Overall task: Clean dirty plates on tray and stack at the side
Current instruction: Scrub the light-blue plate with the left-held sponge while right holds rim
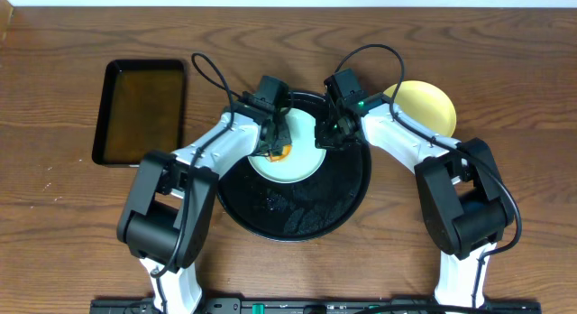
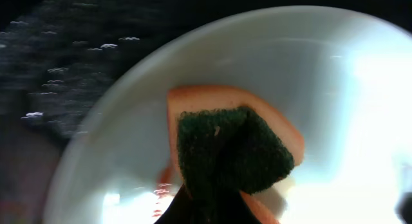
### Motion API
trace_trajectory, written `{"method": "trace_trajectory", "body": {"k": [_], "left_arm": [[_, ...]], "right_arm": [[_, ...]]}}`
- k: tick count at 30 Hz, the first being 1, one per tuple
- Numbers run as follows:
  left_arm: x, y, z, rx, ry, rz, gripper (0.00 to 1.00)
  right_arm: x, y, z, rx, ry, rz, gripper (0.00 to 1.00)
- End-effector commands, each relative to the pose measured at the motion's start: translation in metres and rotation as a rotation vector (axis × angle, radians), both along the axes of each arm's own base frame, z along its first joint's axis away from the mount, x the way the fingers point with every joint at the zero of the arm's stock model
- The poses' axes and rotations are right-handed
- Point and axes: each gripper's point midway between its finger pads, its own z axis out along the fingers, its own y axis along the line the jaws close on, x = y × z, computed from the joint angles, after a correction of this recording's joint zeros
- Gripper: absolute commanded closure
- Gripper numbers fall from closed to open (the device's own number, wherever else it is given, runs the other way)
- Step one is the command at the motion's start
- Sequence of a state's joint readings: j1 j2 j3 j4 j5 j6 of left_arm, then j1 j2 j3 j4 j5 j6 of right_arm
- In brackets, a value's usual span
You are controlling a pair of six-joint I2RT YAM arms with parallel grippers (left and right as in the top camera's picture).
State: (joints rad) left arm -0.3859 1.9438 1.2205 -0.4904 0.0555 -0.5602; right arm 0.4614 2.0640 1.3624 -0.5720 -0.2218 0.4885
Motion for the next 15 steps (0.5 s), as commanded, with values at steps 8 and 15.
{"method": "trace_trajectory", "body": {"k": [8, 15], "left_arm": [[0.002, 0.072, 0.044, 0.292, -0.073, 0.015, 0.93], [0.003, 0.019, 0.048, 0.002, -0.072, -0.056, 0.93]], "right_arm": [[-0.009, -0.022, -0.028, -0.112, 0.046, -0.029, 0.99], [-0.009, -0.022, -0.028, -0.111, 0.046, -0.029, 0.99]]}}
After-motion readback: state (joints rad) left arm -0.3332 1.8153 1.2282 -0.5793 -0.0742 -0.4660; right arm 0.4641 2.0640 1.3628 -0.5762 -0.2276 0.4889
